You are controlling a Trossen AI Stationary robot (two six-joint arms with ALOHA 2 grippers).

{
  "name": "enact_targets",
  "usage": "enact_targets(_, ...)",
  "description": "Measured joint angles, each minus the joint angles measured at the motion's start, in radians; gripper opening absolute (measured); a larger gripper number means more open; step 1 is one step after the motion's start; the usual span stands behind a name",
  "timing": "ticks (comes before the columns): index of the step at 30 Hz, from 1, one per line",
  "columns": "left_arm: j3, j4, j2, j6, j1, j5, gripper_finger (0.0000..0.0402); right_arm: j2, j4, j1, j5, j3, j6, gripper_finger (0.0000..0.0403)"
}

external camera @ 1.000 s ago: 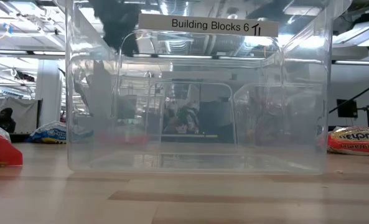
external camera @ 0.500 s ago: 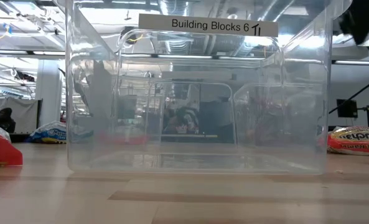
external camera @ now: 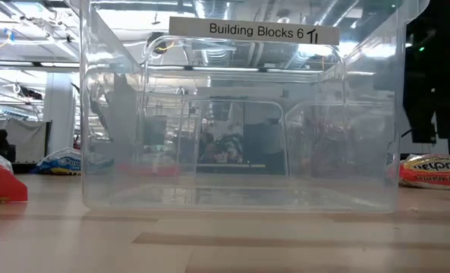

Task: Sort Maruchan noodles
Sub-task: Put the top right orange bag into the top left transparent bin

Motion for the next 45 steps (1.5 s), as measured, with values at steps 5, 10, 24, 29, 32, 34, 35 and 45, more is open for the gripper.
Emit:
enact_targets(5,0.0,-0.006,0.0,-0.015,0.0,0.075,0.0222,0.104,0.02,0.0,0.015,-0.002,0.028,0.0265)
enact_targets(10,0.0,-0.008,0.0,-0.04,0.0,0.094,0.0222,0.23,0.021,0.0,0.016,-0.003,0.022,0.0265)
enact_targets(24,-0.001,0.0,0.0,-0.108,0.0,0.08,0.0222,0.353,0.1,0.025,0.022,-0.002,-0.211,0.0028)
enact_targets(29,-0.001,0.007,0.0,-0.111,0.0,0.071,0.0222,0.259,0.079,0.063,-0.007,0.016,-0.23,0.0011)
enact_targets(32,-0.001,0.017,0.0,-0.111,0.0,0.06,0.0222,0.162,0.054,0.102,-0.059,0.057,-0.261,0.0007)
enact_targets(34,-0.001,0.022,0.0,-0.111,0.0,0.044,0.0222,0.096,0.045,0.122,-0.117,0.091,-0.293,0.0006)
enact_targets(35,-0.001,0.022,0.0,-0.111,0.0,0.037,0.0222,0.062,0.042,0.134,-0.141,0.114,-0.307,0.0006)
enact_targets(45,-0.001,0.02,0.0,-0.108,0.0,0.019,0.0222,-0.094,0.447,0.104,0.062,0.391,-0.527,0.0006)
